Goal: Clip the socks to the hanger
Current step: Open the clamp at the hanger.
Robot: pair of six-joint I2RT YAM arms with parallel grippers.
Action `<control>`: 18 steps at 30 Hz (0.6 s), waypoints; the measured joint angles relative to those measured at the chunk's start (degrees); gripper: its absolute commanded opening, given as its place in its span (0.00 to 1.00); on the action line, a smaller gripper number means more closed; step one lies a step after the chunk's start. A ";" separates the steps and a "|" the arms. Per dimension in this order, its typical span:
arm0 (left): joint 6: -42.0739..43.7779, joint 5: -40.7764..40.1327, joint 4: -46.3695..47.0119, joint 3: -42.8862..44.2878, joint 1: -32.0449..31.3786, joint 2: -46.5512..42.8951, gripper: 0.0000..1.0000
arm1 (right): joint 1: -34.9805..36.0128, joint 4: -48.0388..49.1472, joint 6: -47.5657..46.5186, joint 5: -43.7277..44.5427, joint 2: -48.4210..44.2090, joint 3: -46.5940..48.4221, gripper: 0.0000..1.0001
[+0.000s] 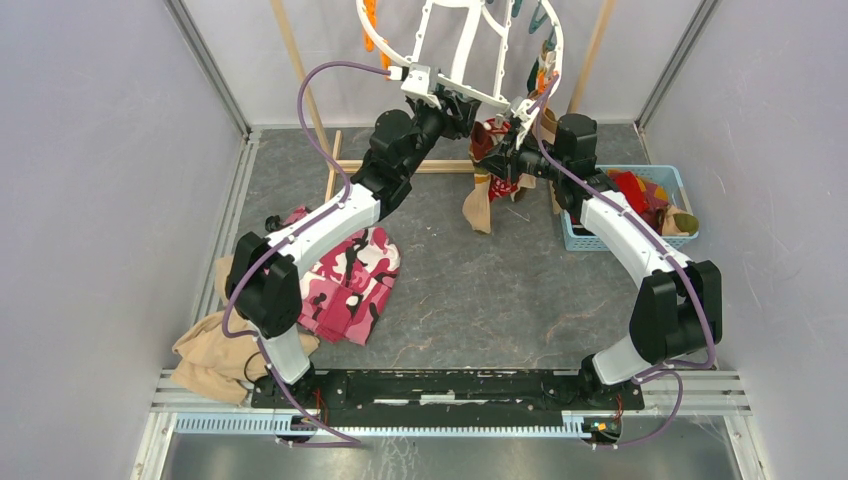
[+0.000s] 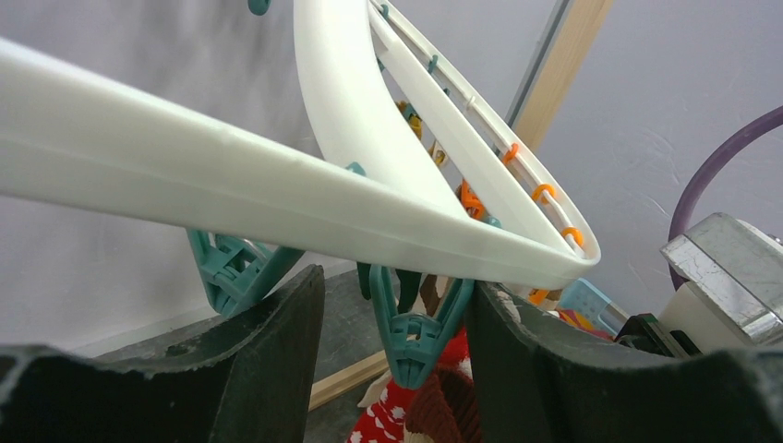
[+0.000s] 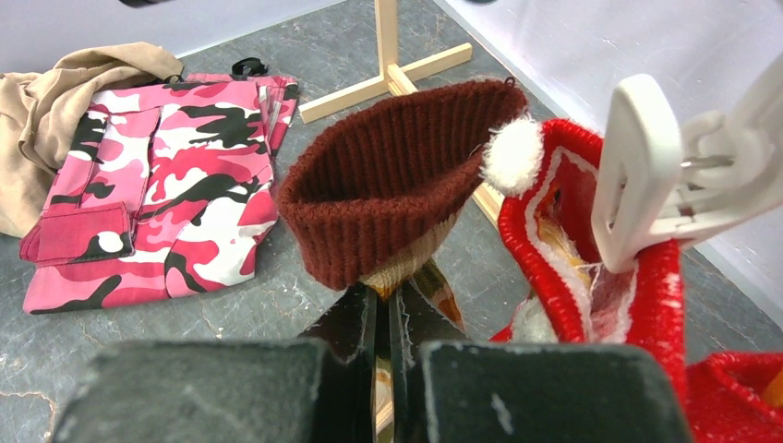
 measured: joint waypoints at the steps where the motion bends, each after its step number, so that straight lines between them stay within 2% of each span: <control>1: 0.02 0.00 0.02 0.09 0.00 0.00 0.63 | 0.00 0.00 0.00 0.00 0.00 0.00 0.00; 12: 0.46 1.07 0.22 0.68 0.02 0.00 0.40 | 0.00 0.00 0.00 0.00 0.00 0.00 0.00; 14: 0.50 1.27 0.15 0.79 0.00 0.00 0.34 | 0.02 0.00 0.00 0.00 0.00 0.00 0.00; 18: 0.87 1.51 0.00 1.01 0.00 0.00 0.14 | 0.02 -0.02 0.00 0.00 0.00 0.00 0.00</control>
